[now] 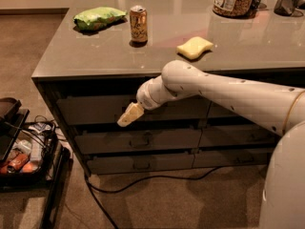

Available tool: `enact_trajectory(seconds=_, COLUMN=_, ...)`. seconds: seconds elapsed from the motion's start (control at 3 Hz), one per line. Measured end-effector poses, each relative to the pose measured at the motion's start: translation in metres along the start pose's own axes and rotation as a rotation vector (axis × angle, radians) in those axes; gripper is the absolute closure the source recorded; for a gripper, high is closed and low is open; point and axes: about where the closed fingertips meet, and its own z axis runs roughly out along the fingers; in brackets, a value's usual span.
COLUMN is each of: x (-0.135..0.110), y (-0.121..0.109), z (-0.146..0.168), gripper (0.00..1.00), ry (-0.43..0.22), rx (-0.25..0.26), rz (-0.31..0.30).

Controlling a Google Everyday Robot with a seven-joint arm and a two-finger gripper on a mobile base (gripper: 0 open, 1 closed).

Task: Open top drawer

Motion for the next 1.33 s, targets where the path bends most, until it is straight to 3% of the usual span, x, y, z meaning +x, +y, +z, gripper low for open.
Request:
enact_trajectory(seconds=0.33, x=0.017, y=0.008, z=0.007, gripper=0.0, ry=0.02, rx=-0.032, rz=0.029)
enact_trajectory(seconds=0.67, x=0.015, y=-0.007, z=0.017, gripper=0.0, ry=0.038, rx=-0.035, rz=0.031)
enact_trajectory(seconds=1.0, x=0.015, y=-0.007, z=0.017, gripper=0.0, ry=0.038, rx=-0.035, rz=0.031)
enact_trajectory(seconds=1.33, x=0.015, y=-0.007, z=0.018, gripper=0.19, ry=0.038, rx=-0.035, rz=0.031)
